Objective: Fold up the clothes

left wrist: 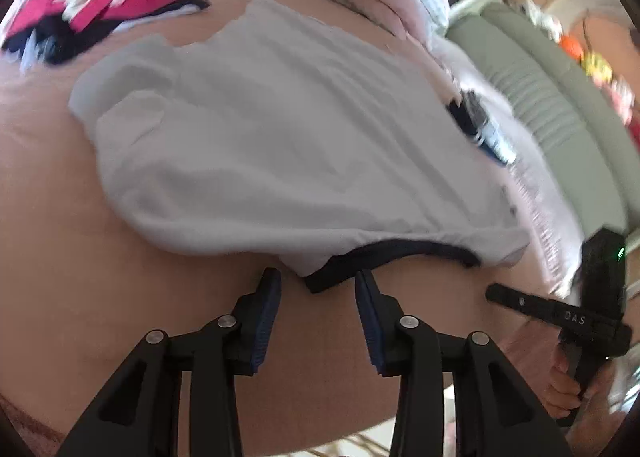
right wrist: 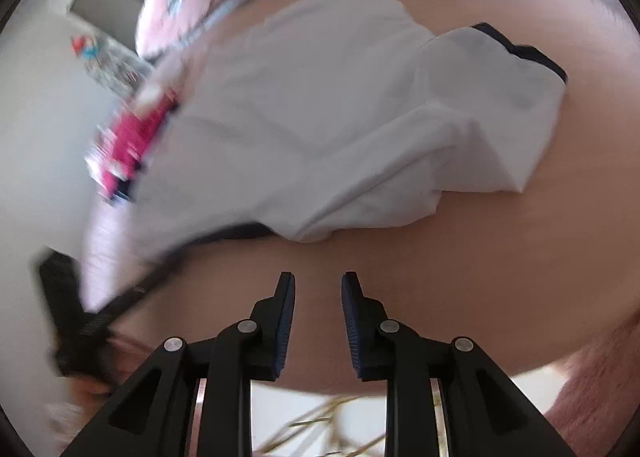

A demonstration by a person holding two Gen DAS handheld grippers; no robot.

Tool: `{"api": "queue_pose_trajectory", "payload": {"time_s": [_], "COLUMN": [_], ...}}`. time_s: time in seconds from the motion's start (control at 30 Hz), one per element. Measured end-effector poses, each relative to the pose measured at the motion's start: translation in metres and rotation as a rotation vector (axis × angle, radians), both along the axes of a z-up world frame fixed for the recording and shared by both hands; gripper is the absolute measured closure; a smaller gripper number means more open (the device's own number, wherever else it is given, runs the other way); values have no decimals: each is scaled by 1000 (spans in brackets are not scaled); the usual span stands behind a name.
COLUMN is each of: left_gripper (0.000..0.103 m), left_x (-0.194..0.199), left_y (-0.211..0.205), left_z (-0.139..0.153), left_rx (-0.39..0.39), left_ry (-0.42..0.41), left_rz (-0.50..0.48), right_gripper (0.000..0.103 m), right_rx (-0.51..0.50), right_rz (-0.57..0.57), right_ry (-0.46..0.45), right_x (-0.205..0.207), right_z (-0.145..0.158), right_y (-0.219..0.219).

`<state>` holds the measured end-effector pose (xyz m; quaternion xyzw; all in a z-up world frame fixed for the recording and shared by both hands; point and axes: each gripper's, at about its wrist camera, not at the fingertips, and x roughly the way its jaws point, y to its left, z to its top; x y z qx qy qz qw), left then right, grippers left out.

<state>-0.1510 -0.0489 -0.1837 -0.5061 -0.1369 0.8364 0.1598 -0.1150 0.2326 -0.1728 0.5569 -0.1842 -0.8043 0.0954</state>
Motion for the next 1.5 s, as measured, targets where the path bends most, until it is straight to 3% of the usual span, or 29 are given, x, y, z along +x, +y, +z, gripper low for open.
{"api": "queue_pose_trajectory", "payload": {"time_s": [0.2, 0.33, 0.4, 0.43, 0.47, 0.53, 0.63, 0.73, 0.83, 0.87, 0.9, 0.97, 1.03, 1.1, 1.13, 1.23, 1.3, 1.4, 1.5], "left_gripper": [66, 66, 76, 88, 93, 95, 95, 95, 95, 95, 95, 95, 92, 93, 94, 93, 93, 93, 93], "left_x": [-5, -21, -29, -33, -30, -23, -12, -3, 8, 9, 14, 21, 27, 33, 37, 52, 58, 47, 17], "left_y": [2, 1, 11, 15, 15, 13, 7, -6, -9, -6, -1, 10, 16, 19, 18, 7, 2, 10, 25], "left_z": [8, 7, -3, -7, -5, 4, 22, 42, 61, 64, 65, 55, 27, -4, -8, 15, 42, 64, 41], "left_rx": [-104, -62, -83, -90, -78, -38, 48, 185, 249, 235, 173, 62, 23, -39, -40, 47, 107, 55, -31], "left_ry": [74, 65, 32, 19, 22, 30, 38, 31, 42, 45, 46, 7, -100, -244, -263, -210, -110, 35, -37], "left_rz": [32, 65, 73, 76, 75, 75, 83, 113, 118, 108, 83, 6, -39, -42, -39, -37, -57, -91, -95], "right_gripper": [79, 79, 80, 86, 94, 98, 99, 99, 99, 99, 99, 99, 98, 99, 99, 95, 95, 93, 89], "right_rx": [211, 198, 176, 165, 154, 125, 59, -21, -129, -135, -123, -24, 78, 112, 119, 131, 97, 96, 167], "right_rz": [35, 9, 1, -4, -8, -16, -44, -69, -89, -88, -76, -22, 47, 120, 127, 198, 196, 196, 177], "right_ry": [160, 165, 134, 118, 103, 99, 105, 126, 141, 143, 148, 143, 79, -28, -14, -29, 60, 162, 141], "right_x": [-24, -42, -49, -53, -57, -53, -41, -27, -9, -5, -1, 9, 21, 33, 41, 54, 59, 47, 18], "right_z": [8, 10, 3, -1, -5, -4, 9, 30, 51, 54, 56, 51, 29, -1, -4, 7, 32, 53, 42], "right_y": [-23, -23, -23, -23, -23, -20, -10, 2, 15, 17, 17, 9, 1, -6, -5, -8, -4, -6, -17]}}
